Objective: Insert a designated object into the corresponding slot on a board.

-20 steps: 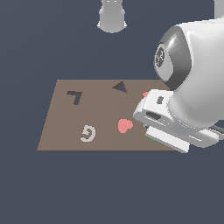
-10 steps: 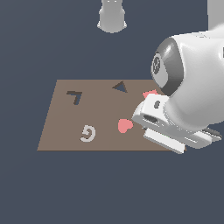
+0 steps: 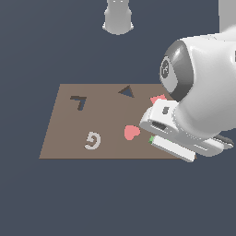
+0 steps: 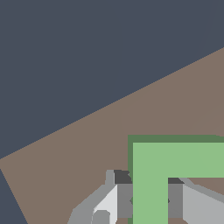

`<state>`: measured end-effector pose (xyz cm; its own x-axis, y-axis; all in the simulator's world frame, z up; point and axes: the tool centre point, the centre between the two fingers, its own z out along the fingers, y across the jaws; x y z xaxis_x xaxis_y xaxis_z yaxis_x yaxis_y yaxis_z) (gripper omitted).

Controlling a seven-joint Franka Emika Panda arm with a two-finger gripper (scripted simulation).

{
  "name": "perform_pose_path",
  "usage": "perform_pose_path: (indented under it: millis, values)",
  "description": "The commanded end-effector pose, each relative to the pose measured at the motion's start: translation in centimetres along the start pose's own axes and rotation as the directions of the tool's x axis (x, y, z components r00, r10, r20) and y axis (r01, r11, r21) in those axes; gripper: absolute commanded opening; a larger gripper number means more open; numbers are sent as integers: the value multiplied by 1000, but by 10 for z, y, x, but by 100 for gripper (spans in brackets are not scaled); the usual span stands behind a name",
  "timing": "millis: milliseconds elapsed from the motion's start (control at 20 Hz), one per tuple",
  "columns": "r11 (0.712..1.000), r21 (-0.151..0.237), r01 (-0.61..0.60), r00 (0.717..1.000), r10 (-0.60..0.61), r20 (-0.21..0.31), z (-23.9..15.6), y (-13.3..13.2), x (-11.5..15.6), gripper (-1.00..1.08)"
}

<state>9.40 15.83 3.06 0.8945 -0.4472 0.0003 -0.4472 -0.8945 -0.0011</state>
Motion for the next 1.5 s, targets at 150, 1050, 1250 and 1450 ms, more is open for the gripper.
perform_pose_path:
  millis: [150, 1050, 1250, 1450]
  values:
    - [1000, -1, -1, 1000, 1, 0, -4, 1, 1, -100]
    - [992, -1, 126, 992, -126, 1, -3, 17, -23, -100]
    - [979, -1, 204, 979, -204, 1, -4, 28, -37, -100]
    - [954, -1, 300, 954, -300, 1, -4, 44, -52, -100]
